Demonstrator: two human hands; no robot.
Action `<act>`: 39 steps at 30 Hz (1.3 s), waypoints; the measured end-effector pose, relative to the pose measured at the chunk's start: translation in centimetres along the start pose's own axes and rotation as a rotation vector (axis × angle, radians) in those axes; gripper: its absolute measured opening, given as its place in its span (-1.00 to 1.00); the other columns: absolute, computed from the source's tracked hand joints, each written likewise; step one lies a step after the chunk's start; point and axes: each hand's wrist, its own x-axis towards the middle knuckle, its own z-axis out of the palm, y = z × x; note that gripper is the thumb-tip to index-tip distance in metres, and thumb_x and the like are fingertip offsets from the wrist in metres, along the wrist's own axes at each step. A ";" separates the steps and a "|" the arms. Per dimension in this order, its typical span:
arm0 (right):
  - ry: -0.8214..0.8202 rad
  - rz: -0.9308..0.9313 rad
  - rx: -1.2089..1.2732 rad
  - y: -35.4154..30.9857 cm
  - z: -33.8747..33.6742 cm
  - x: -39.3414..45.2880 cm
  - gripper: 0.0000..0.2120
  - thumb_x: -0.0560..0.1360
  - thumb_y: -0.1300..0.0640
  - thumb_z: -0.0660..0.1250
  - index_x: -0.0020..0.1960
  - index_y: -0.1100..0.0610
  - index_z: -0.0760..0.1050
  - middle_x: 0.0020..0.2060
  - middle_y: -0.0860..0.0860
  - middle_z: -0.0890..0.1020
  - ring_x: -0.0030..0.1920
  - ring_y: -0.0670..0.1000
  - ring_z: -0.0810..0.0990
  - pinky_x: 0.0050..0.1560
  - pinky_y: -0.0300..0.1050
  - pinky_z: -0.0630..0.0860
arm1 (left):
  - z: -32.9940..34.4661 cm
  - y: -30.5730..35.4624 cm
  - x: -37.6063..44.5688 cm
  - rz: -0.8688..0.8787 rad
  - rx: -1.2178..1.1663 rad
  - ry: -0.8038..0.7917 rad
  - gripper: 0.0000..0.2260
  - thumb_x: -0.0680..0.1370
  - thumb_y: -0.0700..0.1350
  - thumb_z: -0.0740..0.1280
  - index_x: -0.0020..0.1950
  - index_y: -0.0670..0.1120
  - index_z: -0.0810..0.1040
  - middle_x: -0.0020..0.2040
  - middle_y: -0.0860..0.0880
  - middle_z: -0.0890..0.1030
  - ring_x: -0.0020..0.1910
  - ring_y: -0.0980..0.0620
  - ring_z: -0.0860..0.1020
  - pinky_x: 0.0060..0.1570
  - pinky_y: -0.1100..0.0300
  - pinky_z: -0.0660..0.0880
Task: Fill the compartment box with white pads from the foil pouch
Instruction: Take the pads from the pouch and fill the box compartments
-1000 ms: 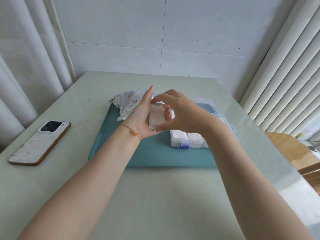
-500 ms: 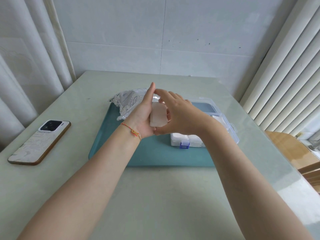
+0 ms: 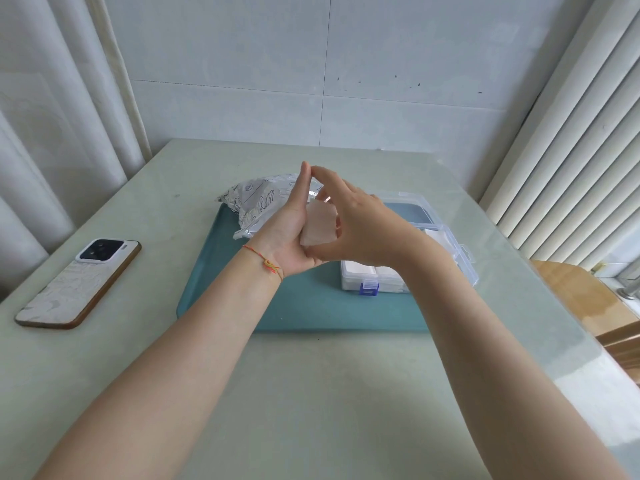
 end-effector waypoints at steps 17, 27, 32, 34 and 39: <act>0.045 0.199 0.216 1.7 -1.7 0.5 -0.71 0.56 0.03 0.32 0.27 0.02 0.52 0.23 -0.06 0.50 0.19 -0.10 0.49 0.20 -0.22 0.37 | 1.0 0.1 -0.7 0.056 0.199 0.000 -0.37 0.46 0.50 0.01 -0.10 -0.05 0.46 -0.34 0.03 0.46 -0.42 0.08 0.40 -0.44 0.27 0.36; -0.026 0.311 0.381 3.4 -3.7 -0.9 -0.86 0.54 0.09 0.35 0.06 0.11 0.59 -0.09 0.00 0.68 -0.07 -0.08 0.59 -0.03 -0.27 0.41 | 3.0 -0.4 0.5 0.021 0.378 -0.071 -0.25 0.47 0.51 -0.08 -0.03 -0.08 0.59 -0.23 -0.13 0.55 -0.35 -0.06 0.48 -0.34 0.15 0.34; 0.141 0.357 0.356 6.4 -5.9 -2.6 -0.88 0.50 0.07 0.42 -0.05 0.12 0.60 -0.16 -0.07 0.63 -0.20 -0.12 0.55 -0.27 -0.30 0.41 | 5.0 -1.3 1.9 0.117 0.552 0.066 -0.44 0.49 0.24 0.32 0.27 -0.17 0.54 -0.03 -0.14 0.64 -0.03 -0.11 0.64 0.00 -0.05 0.59; 0.182 0.385 0.387 7.7 -6.6 -3.3 -0.86 0.50 0.07 0.43 -0.06 0.15 0.59 -0.22 -0.04 0.62 -0.28 -0.10 0.51 -0.29 -0.28 0.41 | 5.6 -2.0 2.4 0.190 0.676 0.155 -0.68 0.55 -0.01 0.40 0.19 -0.19 0.55 -0.08 -0.09 0.65 -0.12 -0.03 0.65 -0.07 0.01 0.61; 0.138 0.381 0.410 10.7 -7.3 -5.3 -0.89 0.51 0.14 0.41 -0.01 0.16 0.61 -0.17 0.09 0.70 -0.27 -0.09 0.59 -0.20 -0.19 0.49 | 7.4 -3.8 4.1 0.263 0.875 0.260 -0.87 0.51 -0.12 0.45 -0.01 -0.14 0.64 -0.23 0.01 0.67 -0.31 0.11 0.61 -0.25 0.22 0.54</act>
